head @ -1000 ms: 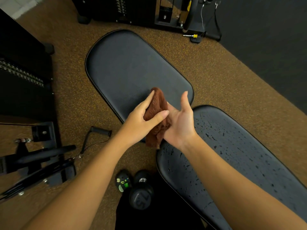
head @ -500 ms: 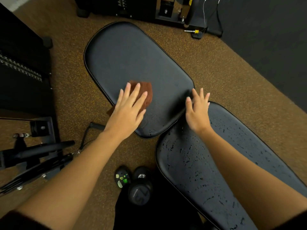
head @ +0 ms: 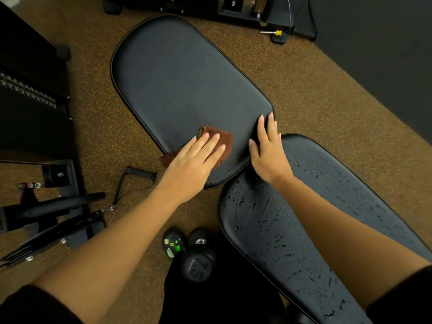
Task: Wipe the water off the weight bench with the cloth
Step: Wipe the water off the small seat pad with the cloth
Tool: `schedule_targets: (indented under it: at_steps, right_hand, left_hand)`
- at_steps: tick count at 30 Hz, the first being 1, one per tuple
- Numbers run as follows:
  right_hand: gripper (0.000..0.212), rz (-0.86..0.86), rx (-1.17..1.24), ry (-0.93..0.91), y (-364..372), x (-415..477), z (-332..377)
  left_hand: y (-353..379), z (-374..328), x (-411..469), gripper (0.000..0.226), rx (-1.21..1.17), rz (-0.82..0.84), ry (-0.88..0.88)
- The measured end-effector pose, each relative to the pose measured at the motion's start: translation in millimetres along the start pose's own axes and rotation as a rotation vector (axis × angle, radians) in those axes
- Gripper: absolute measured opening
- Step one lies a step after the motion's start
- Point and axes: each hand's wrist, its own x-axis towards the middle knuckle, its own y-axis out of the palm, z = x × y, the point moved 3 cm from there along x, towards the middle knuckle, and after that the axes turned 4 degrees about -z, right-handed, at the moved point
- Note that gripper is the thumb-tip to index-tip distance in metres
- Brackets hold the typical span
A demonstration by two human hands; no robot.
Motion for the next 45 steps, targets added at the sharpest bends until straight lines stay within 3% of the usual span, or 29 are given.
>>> schedule_targets:
  at_steps: [5,9,18,24,32,41,45]
  right_hand:
    - [0.057,0.013,0.061,0.006,-3,1,3]
    - [0.057,0.024,0.076,0.013,-3,0,1]
    - [0.057,0.032,0.121,0.024,-5,0,2]
    - [0.056,0.041,0.121,0.023,-3,-1,0]
    - [0.054,0.039,0.136,0.023,-5,0,-2]
    - [0.052,0.057,0.202,0.067,-11,-1,-5]
    - [0.053,-0.031,0.304,0.149,-21,-5,-14]
  left_hand:
    - [-8,22,0,0.055,0.056,-0.004,-0.054]
    - [-1,3,-4,0.05,-0.066,-0.041,-0.143]
    - [19,-23,-27,0.052,0.042,0.003,0.008]
    - [6,3,-19,0.05,0.113,-0.06,-0.092]
    - [26,-40,-34,0.051,0.025,-0.062,-0.079]
    - [32,-54,31,0.058,0.074,-0.064,-0.125]
    - [30,-54,62,0.06,0.121,-0.034,-0.121]
